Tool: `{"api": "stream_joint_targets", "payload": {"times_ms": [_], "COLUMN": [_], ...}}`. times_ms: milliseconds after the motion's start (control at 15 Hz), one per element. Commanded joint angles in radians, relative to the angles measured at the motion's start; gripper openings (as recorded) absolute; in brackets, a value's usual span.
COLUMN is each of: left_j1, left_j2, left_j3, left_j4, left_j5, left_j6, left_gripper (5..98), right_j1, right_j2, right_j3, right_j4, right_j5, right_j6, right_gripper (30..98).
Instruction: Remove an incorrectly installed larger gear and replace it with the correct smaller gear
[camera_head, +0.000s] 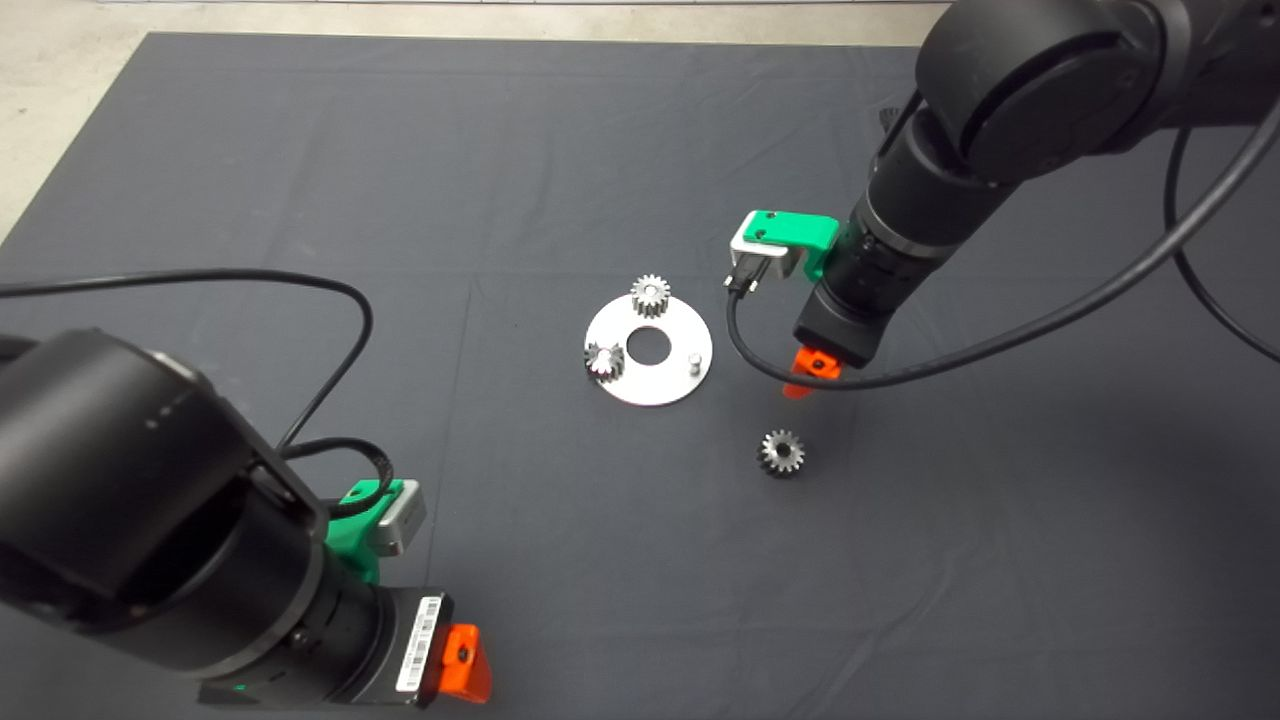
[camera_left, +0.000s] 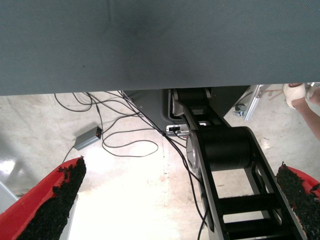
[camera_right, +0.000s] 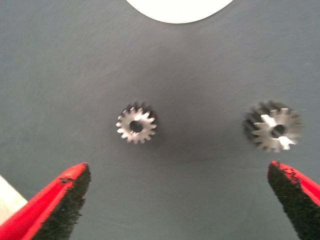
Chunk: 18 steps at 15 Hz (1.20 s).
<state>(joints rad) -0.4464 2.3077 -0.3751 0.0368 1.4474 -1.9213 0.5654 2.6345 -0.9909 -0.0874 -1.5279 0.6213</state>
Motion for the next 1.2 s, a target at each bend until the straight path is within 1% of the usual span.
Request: {"api": "stream_joint_targets", "payload": {"times_ms": [0,67,200,267,333,400,467,600,667,800,933,1000,1133], "left_j1": [-0.008,-0.008,-0.008,-0.006,0.003,0.024,0.034,0.035,0.035,0.035,0.035,0.035,0.036], "left_j2": [0.0,-0.001,0.0,0.0,0.0,0.001,0.002,0.002,0.002,0.002,0.002,0.002,0.001], "left_j3": [0.019,0.018,0.019,0.019,0.019,0.019,0.019,0.019,0.019,0.019,0.019,0.019,0.019], "left_j4": [-0.014,-0.014,-0.014,-0.014,-0.014,-0.014,-0.014,-0.014,-0.014,-0.014,-0.014,-0.014,-0.014], "left_j5": [-0.001,-0.001,0.001,0.002,0.005,0.005,0.006,0.008,0.01,0.01,0.011,0.012,0.013], "left_j6": [0.001,0.001,0.001,0.001,-0.001,-0.001,-0.001,0.001,0.001,0.001,0.001,0.001,0.001], "left_gripper": [98.2,98.2,98.2,98.2,98.2,98.2,98.2,98.2,98.2,98.2,98.2,98.2,98.2], "right_j1": [-0.017,-0.026,-0.038,-0.038,-0.038,-0.039,-0.044,-0.061,-0.079,-0.115,-0.148,-0.157,-0.181], "right_j2": [0.008,0.008,0.009,0.014,0.023,0.04,0.051,0.079,0.097,0.119,0.12,0.118,0.108], "right_j3": [0.019,0.021,0.02,0.019,0.022,0.022,0.022,0.022,0.022,0.022,0.022,0.02,0.02], "right_j4": [0.017,0.004,-0.034,-0.039,-0.041,-0.049,-0.055,-0.077,-0.098,-0.169,-0.218,-0.238,-0.245], "right_j5": [-0.1,-0.098,-0.098,-0.098,-0.097,-0.097,-0.097,-0.095,-0.097,-0.1,-0.101,-0.101,-0.101], "right_j6": [-0.125,-0.128,-0.175,-0.186,-0.187,-0.188,-0.189,-0.202,-0.209,-0.209,-0.21,-0.212,-0.216], "right_gripper": [95.3,96.9,97.7,97.7,97.7,97.7,97.7,97.7,97.7,97.7,97.7,97.7,97.7]}}
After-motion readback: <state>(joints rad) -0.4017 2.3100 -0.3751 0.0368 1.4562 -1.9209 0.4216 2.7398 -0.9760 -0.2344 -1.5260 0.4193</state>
